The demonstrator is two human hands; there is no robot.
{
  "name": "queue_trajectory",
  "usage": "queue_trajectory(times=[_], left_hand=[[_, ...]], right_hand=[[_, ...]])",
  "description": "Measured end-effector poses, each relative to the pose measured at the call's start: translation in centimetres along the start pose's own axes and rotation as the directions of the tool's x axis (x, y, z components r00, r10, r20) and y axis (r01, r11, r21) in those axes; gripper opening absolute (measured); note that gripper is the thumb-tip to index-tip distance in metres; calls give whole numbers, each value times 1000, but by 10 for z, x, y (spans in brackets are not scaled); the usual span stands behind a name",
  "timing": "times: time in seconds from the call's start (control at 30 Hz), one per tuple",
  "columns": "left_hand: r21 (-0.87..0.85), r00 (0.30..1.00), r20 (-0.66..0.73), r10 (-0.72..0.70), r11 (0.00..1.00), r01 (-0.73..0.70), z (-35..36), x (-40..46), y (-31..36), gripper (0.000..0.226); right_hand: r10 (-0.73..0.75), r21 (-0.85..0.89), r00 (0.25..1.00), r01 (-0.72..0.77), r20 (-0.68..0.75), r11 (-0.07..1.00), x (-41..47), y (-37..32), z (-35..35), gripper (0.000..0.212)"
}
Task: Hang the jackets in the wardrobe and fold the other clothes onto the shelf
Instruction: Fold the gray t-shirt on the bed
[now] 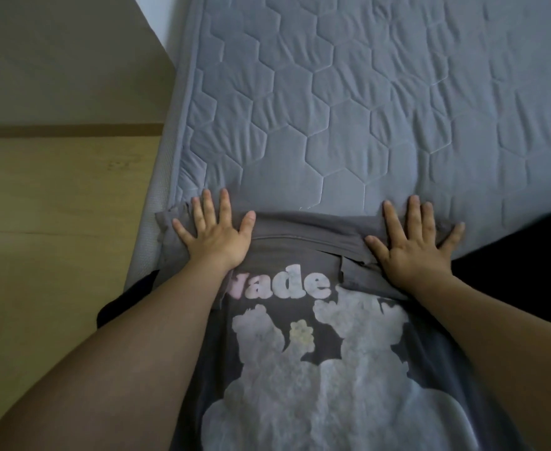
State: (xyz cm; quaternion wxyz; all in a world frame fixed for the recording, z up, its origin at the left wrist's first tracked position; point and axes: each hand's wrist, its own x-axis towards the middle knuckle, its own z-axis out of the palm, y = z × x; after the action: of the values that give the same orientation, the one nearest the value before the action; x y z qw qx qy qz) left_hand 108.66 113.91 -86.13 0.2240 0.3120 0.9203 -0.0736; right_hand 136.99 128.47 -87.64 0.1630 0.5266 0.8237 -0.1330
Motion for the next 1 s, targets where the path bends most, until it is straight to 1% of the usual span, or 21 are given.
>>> queue_trajectory(times=[0.1,0.17,0.2,0.27,0.3,0.37,0.4,0.43,0.47,0.53,0.57,0.6,0.63,0.67,0.7,0.77,0.8,0.87,0.9,0.93,1.0], left_hand=[[-62,999,23,-23,998,25,-20,-21,1,77],[-128,997,-62,-51,991,43,-29,-47,-3,73],[-162,991,-113,-73,985,54,-32,-64,-6,71],[-255,973,-158,-169,959,125,-32,-104,-17,68],[-309,960,-152,-235,934,180,-29,-126,-23,67],[-412,922,-112,-371,861,297,-19,-168,-36,69],[-477,891,-80,-446,802,359,-14,-188,-41,72],[-557,852,-24,-523,715,423,-8,-207,-48,76],[-645,807,67,-586,592,483,-1,-225,-53,82],[-755,717,297,-630,304,580,15,-255,-66,92],[-741,685,402,-607,224,633,21,-270,-71,93],[-704,673,481,-562,210,678,27,-282,-74,91],[-677,681,524,-513,235,697,32,-293,-77,89],[-670,701,532,-476,269,692,34,-302,-80,89],[-672,717,521,-464,296,679,35,-307,-82,90],[-646,712,503,-490,333,687,32,-313,-87,91],[-615,717,479,-507,389,686,29,-314,-89,87],[-562,757,415,-506,512,650,23,-315,-94,63],[-562,778,400,-485,540,626,19,-316,-95,51],[-573,791,413,-451,547,611,15,-320,-96,45],[-538,766,509,-393,549,639,12,-331,-99,48]], right_hand=[[127,130,992,-126,0,983,-32,2,-13,81],[144,222,989,-135,-24,966,-57,6,-24,89],[157,281,988,-150,-1,948,-70,8,-31,93],[223,373,970,-243,95,896,-98,11,-44,96],[267,386,955,-298,131,873,-113,11,-50,96],[336,399,930,-367,146,841,-143,13,-60,94],[355,411,924,-382,143,828,-158,14,-65,93],[368,416,918,-394,145,820,-172,16,-69,92],[386,403,910,-413,152,817,-185,19,-71,90],[438,337,884,-468,166,817,-213,22,-74,83],[463,320,870,-493,170,809,-225,24,-75,79],[481,323,858,-513,178,795,-237,25,-76,75],[489,339,850,-526,193,780,-247,25,-77,71],[488,347,846,-533,214,772,-255,26,-79,68],[483,325,844,-536,233,779,-262,27,-83,67],[474,181,845,-521,247,834,-270,28,-94,69],[457,99,860,-487,228,868,-273,29,-100,66],[359,22,916,-369,180,929,-282,27,-108,54],[299,37,939,-309,170,950,-288,26,-111,48],[260,95,948,-281,182,955,-296,25,-113,42],[261,241,933,-320,248,916,-312,25,-113,36]])
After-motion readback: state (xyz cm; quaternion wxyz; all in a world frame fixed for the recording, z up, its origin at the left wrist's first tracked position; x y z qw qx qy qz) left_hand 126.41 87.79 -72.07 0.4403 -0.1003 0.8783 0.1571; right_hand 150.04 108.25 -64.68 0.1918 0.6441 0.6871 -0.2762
